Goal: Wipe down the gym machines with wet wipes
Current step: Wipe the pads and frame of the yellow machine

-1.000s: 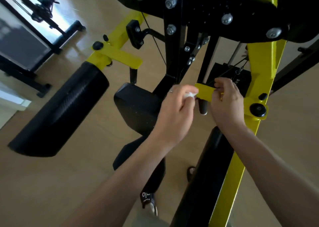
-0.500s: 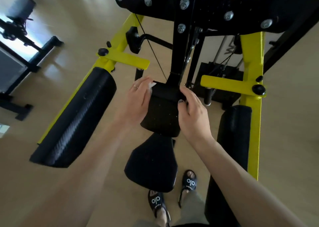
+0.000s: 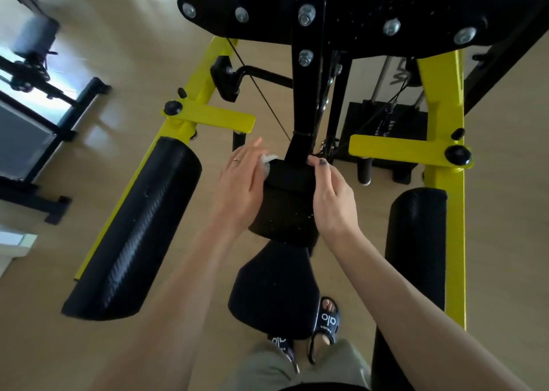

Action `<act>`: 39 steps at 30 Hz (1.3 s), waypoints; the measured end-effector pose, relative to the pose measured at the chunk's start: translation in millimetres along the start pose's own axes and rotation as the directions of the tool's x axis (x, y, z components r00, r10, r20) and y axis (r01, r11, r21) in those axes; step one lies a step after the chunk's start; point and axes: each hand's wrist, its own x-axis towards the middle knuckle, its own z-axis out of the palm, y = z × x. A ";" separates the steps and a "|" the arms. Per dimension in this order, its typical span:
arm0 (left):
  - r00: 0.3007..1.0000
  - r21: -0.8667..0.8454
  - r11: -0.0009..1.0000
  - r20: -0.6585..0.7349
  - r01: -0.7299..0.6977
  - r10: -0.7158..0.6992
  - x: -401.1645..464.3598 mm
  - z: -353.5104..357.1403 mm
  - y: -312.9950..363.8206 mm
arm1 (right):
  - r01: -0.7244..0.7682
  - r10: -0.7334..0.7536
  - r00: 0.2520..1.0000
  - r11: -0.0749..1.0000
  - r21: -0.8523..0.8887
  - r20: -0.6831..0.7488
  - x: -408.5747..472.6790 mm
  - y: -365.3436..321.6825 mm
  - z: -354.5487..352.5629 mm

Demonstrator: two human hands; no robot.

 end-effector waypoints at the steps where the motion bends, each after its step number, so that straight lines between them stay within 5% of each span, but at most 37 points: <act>1: 0.999 -0.064 0.997 -0.017 0.047 -0.048 0.1 1.0 -2.2 | 0.025 -0.024 1.000 0.999 -0.049 0.009 2.1 -3.7 2.4; 3: 0.998 -0.080 0.997 -0.054 0.021 -0.026 1.9 2.9 -2.0 | 0.060 -0.057 0.998 0.990 -0.124 0.028 7.5 -9.1 7.3; 5: 0.989 0.022 0.988 0.001 -0.150 0.150 -0.1 6.4 4.0 | 0.065 -0.063 0.998 0.984 -0.167 0.017 10.3 -8.0 12.9; 9: 0.860 0.081 0.863 0.166 -0.499 0.482 0.0 2.9 12.5 | 0.008 -0.019 0.991 0.997 -0.082 -0.133 11.4 -0.3 22.0; 11: 0.877 0.064 0.879 0.136 -0.472 0.461 9.0 -0.2 -3.4 | 0.008 -0.026 0.982 0.995 -0.096 -0.186 9.7 0.8 26.4; 14: 0.991 -0.192 0.975 0.055 -0.109 0.122 20.1 -5.3 -26.8 | 0.018 -0.072 0.950 0.984 -0.179 -0.302 6.4 -1.2 37.6; 16: 0.987 -0.375 0.914 0.109 0.154 -0.121 20.9 -2.6 -31.1 | -0.004 -0.088 0.926 0.970 -0.242 -0.366 6.5 -2.3 43.7; 18: 0.962 -0.424 0.864 0.148 0.271 -0.230 22.1 -1.4 -30.7 | -0.024 -0.090 0.912 0.963 -0.270 -0.401 8.0 -2.4 46.2; 24: 0.976 -0.434 0.879 -0.013 -0.200 0.215 6.3 -5.2 -30.8 | -0.030 -0.153 0.866 0.935 -0.354 -0.475 12.8 3.1 49.5; 27: 0.945 -0.362 0.873 -0.142 -0.325 0.293 6.8 -5.0 -31.9 | -0.007 -0.186 0.850 0.932 -0.363 -0.493 15.2 6.4 51.3; 33: 0.943 0.051 0.965 -0.205 -0.257 0.262 2.8 -7.3 -29.3 | 0.007 -0.213 0.836 0.926 -0.377 -0.505 17.2 10.4 51.8; 39: 0.960 -0.086 0.965 -0.157 -0.246 0.231 2.8 -9.4 -32.9 | 0.018 -0.221 0.836 0.925 -0.378 -0.502 16.9 11.4 50.1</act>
